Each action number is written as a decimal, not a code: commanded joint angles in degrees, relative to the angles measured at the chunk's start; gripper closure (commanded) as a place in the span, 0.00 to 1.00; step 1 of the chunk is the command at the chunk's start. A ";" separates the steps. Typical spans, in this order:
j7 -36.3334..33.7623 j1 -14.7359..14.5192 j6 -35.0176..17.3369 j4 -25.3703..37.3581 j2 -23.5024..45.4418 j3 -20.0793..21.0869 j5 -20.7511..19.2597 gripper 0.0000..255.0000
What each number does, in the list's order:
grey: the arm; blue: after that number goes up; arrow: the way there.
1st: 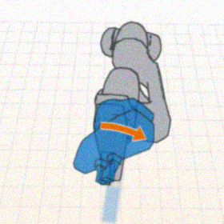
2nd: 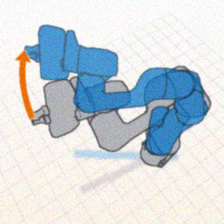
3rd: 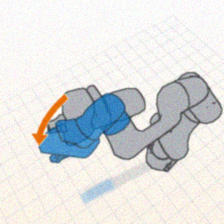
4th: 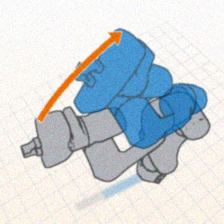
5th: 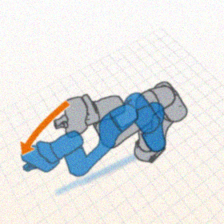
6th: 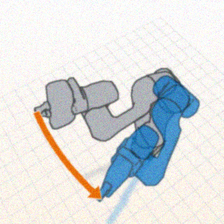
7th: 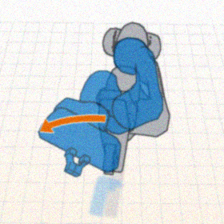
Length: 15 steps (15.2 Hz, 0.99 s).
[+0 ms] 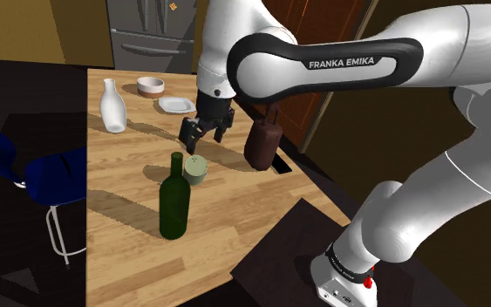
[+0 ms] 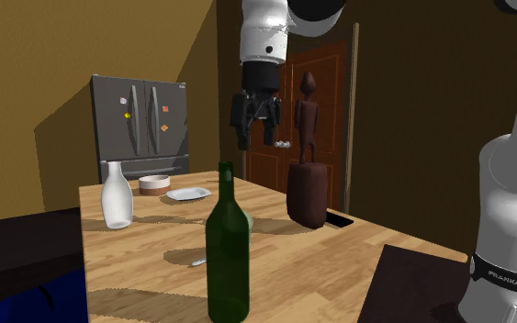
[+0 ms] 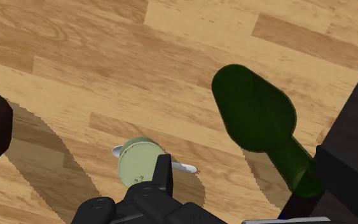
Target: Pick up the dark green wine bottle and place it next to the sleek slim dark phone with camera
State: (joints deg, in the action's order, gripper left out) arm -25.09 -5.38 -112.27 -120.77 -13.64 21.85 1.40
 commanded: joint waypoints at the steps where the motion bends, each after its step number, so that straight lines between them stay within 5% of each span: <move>1: -3.83 -0.18 -0.44 3.88 4.65 2.14 -2.19 0.00; 5: -9.57 -1.21 -0.25 10.06 11.65 4.60 -6.32 0.00; 15: -10.34 -1.14 -5.76 6.12 13.45 4.52 -7.44 0.00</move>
State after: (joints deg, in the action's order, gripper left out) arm -35.42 -6.52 -117.92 -114.61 -0.23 26.38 -6.01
